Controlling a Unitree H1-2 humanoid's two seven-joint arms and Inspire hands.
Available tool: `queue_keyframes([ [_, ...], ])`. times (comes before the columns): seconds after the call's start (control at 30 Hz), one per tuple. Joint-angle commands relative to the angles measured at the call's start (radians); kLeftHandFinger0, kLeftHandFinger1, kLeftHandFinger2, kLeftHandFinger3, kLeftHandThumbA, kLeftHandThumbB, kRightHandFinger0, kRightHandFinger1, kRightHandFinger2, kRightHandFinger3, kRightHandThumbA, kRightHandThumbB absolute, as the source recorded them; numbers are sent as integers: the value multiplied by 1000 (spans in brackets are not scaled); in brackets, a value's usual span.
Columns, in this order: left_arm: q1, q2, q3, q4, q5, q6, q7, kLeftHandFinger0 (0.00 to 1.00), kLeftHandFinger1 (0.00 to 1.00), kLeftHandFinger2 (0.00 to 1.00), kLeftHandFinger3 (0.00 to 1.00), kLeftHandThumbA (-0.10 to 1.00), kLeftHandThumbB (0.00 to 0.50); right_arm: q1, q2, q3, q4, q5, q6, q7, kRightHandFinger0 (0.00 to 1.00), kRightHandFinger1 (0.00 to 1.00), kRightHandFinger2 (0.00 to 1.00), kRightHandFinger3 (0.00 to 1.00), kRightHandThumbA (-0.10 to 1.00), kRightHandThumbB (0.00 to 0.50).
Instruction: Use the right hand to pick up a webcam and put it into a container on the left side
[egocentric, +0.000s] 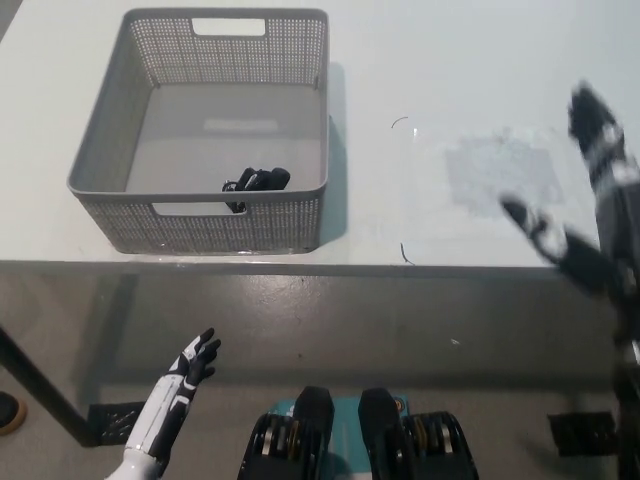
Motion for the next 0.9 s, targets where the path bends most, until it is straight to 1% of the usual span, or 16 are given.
queue_keyframes([
  [0.0, -57, 30, 12, -14, -29, -13, -25, 1000, 1000, 1000, 1000, 1000, 140, 115, -22, 38, -87, 226, -48, 122, 1000, 1000, 1000, 1000, 1000, 394],
  [0.03, -56, 30, 11, -16, -27, -13, -24, 1000, 1000, 1000, 1000, 1000, 136, 124, -22, 40, -72, 228, -54, 127, 1000, 1000, 1000, 1000, 1000, 336],
  [0.07, -60, 31, 11, -10, -23, -21, -22, 1000, 1000, 1000, 1000, 1000, 140, 133, -16, 41, -49, 239, -55, 133, 1000, 1000, 1000, 1000, 1000, 367],
  [0.1, -60, 32, 12, -11, -25, -21, -21, 1000, 1000, 1000, 1000, 1000, 134, 146, -3, 42, -9, 251, -68, 139, 1000, 1000, 1000, 1000, 1000, 349],
  [0.13, -60, 32, 13, -9, -27, -23, -20, 1000, 1000, 1000, 1000, 1000, 135, 153, 3, 46, 18, 250, -82, 144, 1000, 1000, 1000, 1000, 1000, 321],
  [0.2, -62, 31, 15, -7, -30, -24, -17, 1000, 1000, 1000, 1000, 1000, 140, 167, 16, 51, 86, 244, -97, 148, 1000, 1000, 1000, 1000, 1000, 283],
  [0.23, -61, 30, 16, -7, -30, -23, -15, 1000, 1000, 1000, 1000, 1000, 144, 172, 22, 52, 110, 247, -103, 150, 1000, 1000, 1000, 1000, 1000, 275],
  [0.33, -57, 31, 19, -3, -37, -27, -14, 1000, 1000, 1000, 1000, 1000, 137, 191, 48, 54, 195, 270, -120, 163, 1000, 1000, 1000, 1000, 1000, 285],
  [0.5, -68, 29, 18, 13, -33, -37, -9, 1000, 1000, 1000, 1000, 1000, 128, 201, 58, 42, 335, 253, -157, 172, 1000, 1000, 1000, 1000, 1000, 236],
  [0.6, -38, 28, 17, 13, -35, -49, -10, 1000, 1000, 1000, 1000, 1000, 132, 215, 59, 38, 383, 246, -158, 171, 1000, 1000, 1000, 1000, 1000, 237],
  [0.63, -30, 27, 17, 12, -39, -48, -11, 1000, 1000, 1000, 1000, 1000, 134, 215, 61, 31, 410, 262, -158, 177, 1000, 1000, 1000, 1000, 1000, 222],
  [0.67, -26, 27, 17, 9, -36, -47, -10, 1000, 1000, 1000, 1000, 1000, 129, 210, 61, 28, 429, 260, -167, 178, 1000, 1000, 1000, 1000, 1000, 244],
  [0.7, -17, 25, 17, -2, -40, -34, -12, 1000, 1000, 1000, 1000, 1000, 114, 207, 62, 24, 446, 270, -168, 185, 1000, 1000, 1000, 1000, 1000, 238],
  [0.73, -13, 24, 17, -4, -41, -34, -12, 1000, 1000, 1000, 1000, 1000, 113, 209, 62, 24, 449, 271, -170, 187, 1000, 1000, 1000, 1000, 1000, 238],
  [0.77, -8, 23, 17, 0, -44, -41, -13, 1000, 1000, 1000, 1000, 1000, 118, 204, 59, 22, 472, 280, -164, 195, 1000, 1000, 1000, 1000, 1000, 249],
  [0.87, 4, 23, 16, -1, -40, -48, -9, 1000, 1000, 1000, 1000, 1000, 115, 200, 61, 22, 502, 281, -170, 201, 1000, 1000, 1000, 1000, 1000, 240],
])
